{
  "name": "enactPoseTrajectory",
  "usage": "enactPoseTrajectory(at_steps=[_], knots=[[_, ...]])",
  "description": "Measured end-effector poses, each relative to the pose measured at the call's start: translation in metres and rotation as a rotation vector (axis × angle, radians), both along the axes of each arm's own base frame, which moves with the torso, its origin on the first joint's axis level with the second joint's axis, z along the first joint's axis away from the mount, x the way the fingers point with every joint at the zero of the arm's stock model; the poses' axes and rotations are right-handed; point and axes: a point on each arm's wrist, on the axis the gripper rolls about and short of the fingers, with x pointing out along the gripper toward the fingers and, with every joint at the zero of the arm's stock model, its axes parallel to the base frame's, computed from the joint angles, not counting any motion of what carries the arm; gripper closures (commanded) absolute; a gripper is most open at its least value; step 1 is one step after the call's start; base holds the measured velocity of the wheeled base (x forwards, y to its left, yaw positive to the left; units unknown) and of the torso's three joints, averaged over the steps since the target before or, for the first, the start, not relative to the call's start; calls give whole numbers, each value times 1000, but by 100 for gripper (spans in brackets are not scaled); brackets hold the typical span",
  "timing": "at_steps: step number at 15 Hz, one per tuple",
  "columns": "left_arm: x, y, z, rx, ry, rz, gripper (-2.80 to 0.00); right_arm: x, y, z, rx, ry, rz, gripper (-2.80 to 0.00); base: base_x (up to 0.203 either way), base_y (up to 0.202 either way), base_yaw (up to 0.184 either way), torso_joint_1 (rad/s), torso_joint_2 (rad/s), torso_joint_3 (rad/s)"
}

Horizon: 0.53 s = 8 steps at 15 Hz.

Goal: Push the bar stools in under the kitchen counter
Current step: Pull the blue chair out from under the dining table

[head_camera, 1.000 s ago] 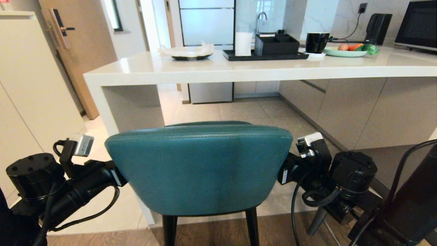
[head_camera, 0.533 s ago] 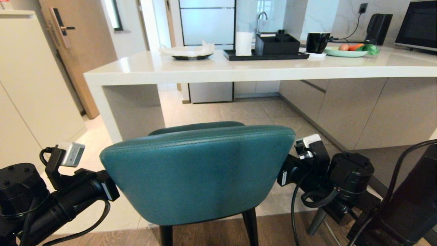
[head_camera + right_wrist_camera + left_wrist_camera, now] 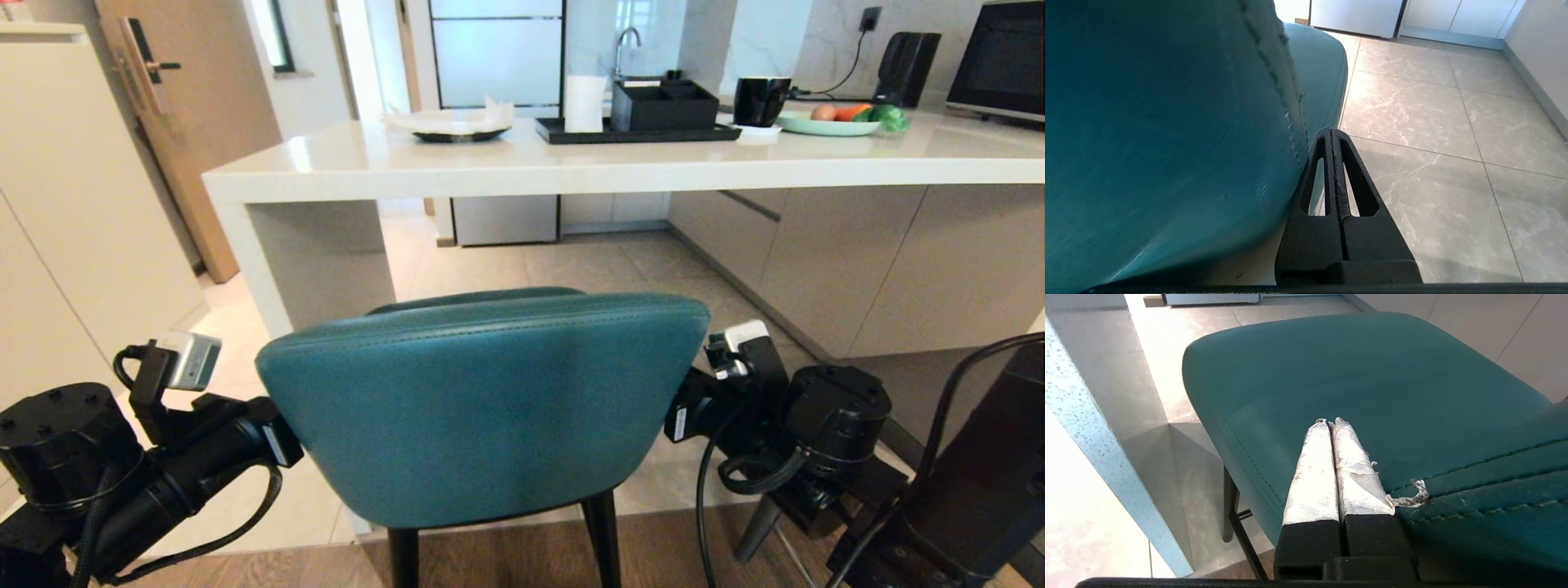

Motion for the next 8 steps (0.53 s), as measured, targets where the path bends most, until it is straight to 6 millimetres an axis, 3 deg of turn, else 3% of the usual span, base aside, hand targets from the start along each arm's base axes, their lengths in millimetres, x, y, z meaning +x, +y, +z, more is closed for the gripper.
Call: enactPoseTrajectory(at_steps=[8], knots=[[3,-1,-1,2,3,-4,0,1,0,0,0,-3,1,0,-191,0,-2,4,3,0]])
